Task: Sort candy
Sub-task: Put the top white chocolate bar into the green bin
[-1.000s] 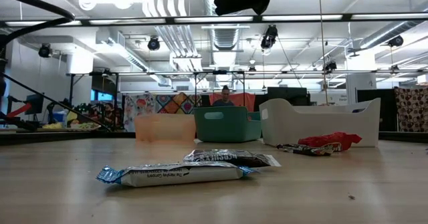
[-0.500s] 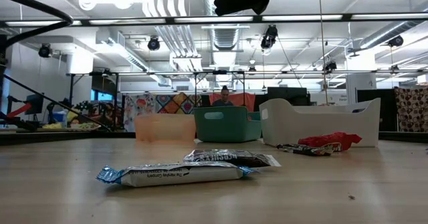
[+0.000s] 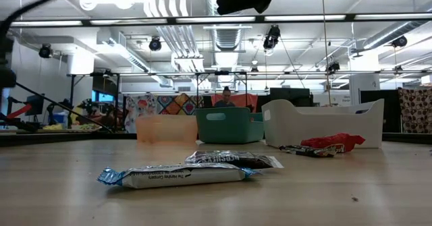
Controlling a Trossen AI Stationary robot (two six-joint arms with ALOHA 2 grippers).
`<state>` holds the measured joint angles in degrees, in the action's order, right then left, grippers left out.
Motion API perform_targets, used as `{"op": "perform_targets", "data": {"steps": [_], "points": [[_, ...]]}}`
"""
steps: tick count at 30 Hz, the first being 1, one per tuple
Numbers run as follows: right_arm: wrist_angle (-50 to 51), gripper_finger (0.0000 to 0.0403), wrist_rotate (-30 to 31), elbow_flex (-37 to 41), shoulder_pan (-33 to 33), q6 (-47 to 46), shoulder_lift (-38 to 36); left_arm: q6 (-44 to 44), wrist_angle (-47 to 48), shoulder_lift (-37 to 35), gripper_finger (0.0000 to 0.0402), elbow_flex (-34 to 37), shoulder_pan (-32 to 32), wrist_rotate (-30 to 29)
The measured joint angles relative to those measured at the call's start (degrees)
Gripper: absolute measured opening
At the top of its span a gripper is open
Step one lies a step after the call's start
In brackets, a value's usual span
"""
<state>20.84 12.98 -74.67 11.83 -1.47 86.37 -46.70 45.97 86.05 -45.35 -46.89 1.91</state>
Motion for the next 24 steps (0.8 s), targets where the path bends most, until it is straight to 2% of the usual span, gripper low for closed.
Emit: {"op": "perform_targets", "data": {"steps": [6,13,18,24], "points": [[-1.5,0.0134,-0.1,1.5,1.1,0.2,0.0,6.3,0.2,-3.4,0.0079,-3.6,0.6,-11.3],[-18.3,0.0134,-1.0,9.9,2.0,2.4,0.0,17.6,-3.1,-11.2,0.0079,-6.2,4.1,-30.3],[-33.5,0.0134,-0.9,17.1,2.2,5.6,0.0,32.9,-17.0,-16.7,0.0079,-5.9,7.4,-37.4],[-49.8,0.0134,-1.0,23.4,2.5,7.6,0.0,50.7,-38.7,-19.8,0.0080,-1.9,11.6,-37.4]]}}
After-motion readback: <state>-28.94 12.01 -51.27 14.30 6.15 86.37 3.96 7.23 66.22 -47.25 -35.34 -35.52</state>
